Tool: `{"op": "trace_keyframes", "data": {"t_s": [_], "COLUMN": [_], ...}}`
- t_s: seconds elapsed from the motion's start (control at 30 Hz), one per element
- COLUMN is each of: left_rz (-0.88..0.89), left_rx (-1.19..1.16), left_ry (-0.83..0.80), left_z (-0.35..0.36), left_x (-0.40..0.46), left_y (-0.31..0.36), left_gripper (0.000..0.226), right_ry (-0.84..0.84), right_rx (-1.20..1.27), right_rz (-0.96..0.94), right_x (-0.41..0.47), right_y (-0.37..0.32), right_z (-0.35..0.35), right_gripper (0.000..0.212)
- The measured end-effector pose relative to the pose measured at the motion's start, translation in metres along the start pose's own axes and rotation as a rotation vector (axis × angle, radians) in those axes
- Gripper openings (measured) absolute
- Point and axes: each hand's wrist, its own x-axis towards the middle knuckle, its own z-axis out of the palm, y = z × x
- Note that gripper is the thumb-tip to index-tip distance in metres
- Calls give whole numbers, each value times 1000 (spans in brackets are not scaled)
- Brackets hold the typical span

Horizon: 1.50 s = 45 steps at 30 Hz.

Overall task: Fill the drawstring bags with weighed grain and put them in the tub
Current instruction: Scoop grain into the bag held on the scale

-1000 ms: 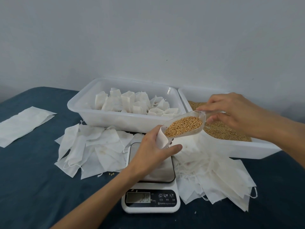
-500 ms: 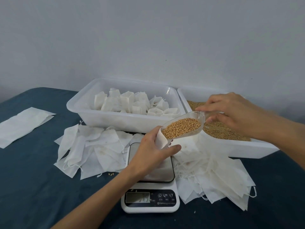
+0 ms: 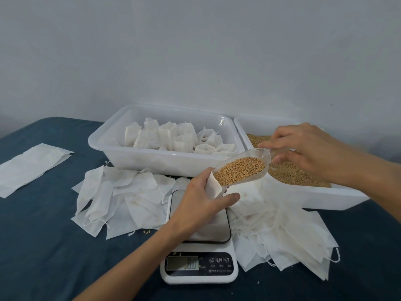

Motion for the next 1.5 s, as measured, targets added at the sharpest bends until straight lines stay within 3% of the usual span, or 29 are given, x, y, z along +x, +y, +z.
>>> {"op": "trace_keyframes", "data": {"t_s": [1.5], "left_rz": [-13], "left_rx": [-53], "left_ry": [14], "left_z": [0], "left_x": [-1], "left_y": [2], "left_gripper": [36], "right_ry": [50], "right_rx": [-118], "right_rz": [-18], "right_x": [2], "right_y": [-7], "right_z": [-5], "right_gripper": [37]}}
